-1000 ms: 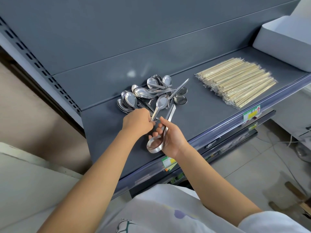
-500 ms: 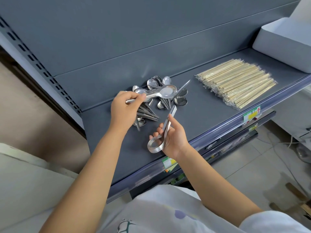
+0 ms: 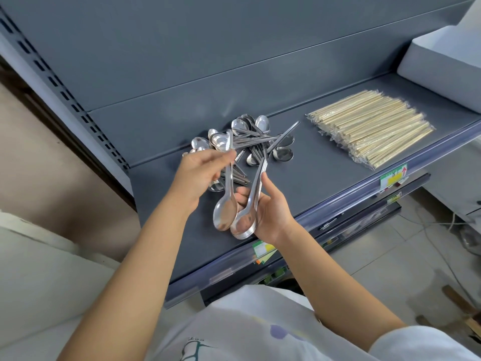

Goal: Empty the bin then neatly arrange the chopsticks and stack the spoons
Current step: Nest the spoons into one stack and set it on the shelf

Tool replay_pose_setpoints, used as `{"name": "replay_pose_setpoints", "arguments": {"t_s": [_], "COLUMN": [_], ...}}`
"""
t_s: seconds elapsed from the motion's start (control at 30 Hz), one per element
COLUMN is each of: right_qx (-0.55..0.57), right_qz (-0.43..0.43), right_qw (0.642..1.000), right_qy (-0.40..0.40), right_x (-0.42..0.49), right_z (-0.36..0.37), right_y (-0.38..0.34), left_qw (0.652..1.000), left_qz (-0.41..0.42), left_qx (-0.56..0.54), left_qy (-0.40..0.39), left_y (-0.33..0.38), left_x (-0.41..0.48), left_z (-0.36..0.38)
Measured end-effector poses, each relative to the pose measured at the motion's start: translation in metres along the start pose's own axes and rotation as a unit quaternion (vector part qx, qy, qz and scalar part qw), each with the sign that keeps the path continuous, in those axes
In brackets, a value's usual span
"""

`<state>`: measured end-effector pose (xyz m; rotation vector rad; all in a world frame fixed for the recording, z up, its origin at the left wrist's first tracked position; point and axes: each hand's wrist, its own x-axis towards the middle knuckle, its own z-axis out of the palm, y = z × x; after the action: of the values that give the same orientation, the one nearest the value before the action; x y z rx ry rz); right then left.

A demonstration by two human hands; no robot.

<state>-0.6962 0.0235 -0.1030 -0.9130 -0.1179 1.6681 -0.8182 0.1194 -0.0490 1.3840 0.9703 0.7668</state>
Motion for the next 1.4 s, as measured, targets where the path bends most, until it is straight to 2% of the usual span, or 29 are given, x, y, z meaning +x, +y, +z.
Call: {"name": "replay_pose_setpoints", "arguments": {"t_s": [0.13, 0.27, 0.37, 0.43, 0.5, 0.6, 0.73, 0.97, 1.13, 1.2, 1.3, 1.4], "right_qx": [-0.063, -0.033, -0.020, -0.022, -0.009, 0.008, 0.014, 0.024, 0.023, 0.024, 0.026, 0.027], "right_qz": [-0.012, -0.029, -0.036, -0.032, -0.029, -0.022, -0.019, -0.023, -0.014, -0.006, 0.000, 0.003], "right_qw": [0.998, 0.999, 0.999, 0.999, 0.999, 0.999, 0.999, 0.998, 0.998, 0.998, 0.998, 0.997], "right_qy": [-0.015, -0.022, -0.019, -0.001, 0.023, 0.040, 0.046, 0.051, 0.058, 0.061, 0.066, 0.068], "right_x": [0.000, 0.000, 0.000, 0.000, -0.001, -0.001, 0.002, 0.004, 0.004, 0.005, 0.005, 0.006], "right_z": [0.004, 0.006, 0.003, 0.003, 0.004, 0.003, 0.002, 0.003, 0.004, 0.005, 0.005, 0.006], "right_y": [0.001, 0.002, 0.002, 0.002, 0.002, 0.003, 0.003, 0.004, 0.003, 0.002, 0.002, 0.002], "left_qw": [0.995, 0.998, 0.996, 0.997, 0.992, 0.964, 0.900, 0.877, 0.829, 0.837, 0.889, 0.921], "left_qz": [0.008, -0.039, -0.055, -0.039, -0.003, 0.035, 0.008, 0.047, 0.053, 0.027, -0.026, -0.047], "left_qx": [0.095, 0.052, 0.058, 0.064, 0.123, 0.253, 0.419, 0.452, 0.533, 0.526, 0.443, 0.371], "left_qy": [-0.038, -0.017, -0.036, -0.034, 0.000, 0.072, 0.118, 0.157, 0.163, 0.149, 0.117, 0.109], "left_y": [-0.002, -0.003, -0.007, -0.011, -0.016, -0.023, -0.031, -0.044, -0.040, -0.039, -0.037, -0.037], "left_x": [-0.002, -0.002, -0.005, -0.005, -0.001, 0.004, 0.009, 0.029, 0.054, 0.062, 0.070, 0.076], "left_z": [0.025, 0.039, 0.043, 0.042, 0.037, 0.024, 0.002, -0.017, -0.035, -0.041, -0.044, -0.042]}}
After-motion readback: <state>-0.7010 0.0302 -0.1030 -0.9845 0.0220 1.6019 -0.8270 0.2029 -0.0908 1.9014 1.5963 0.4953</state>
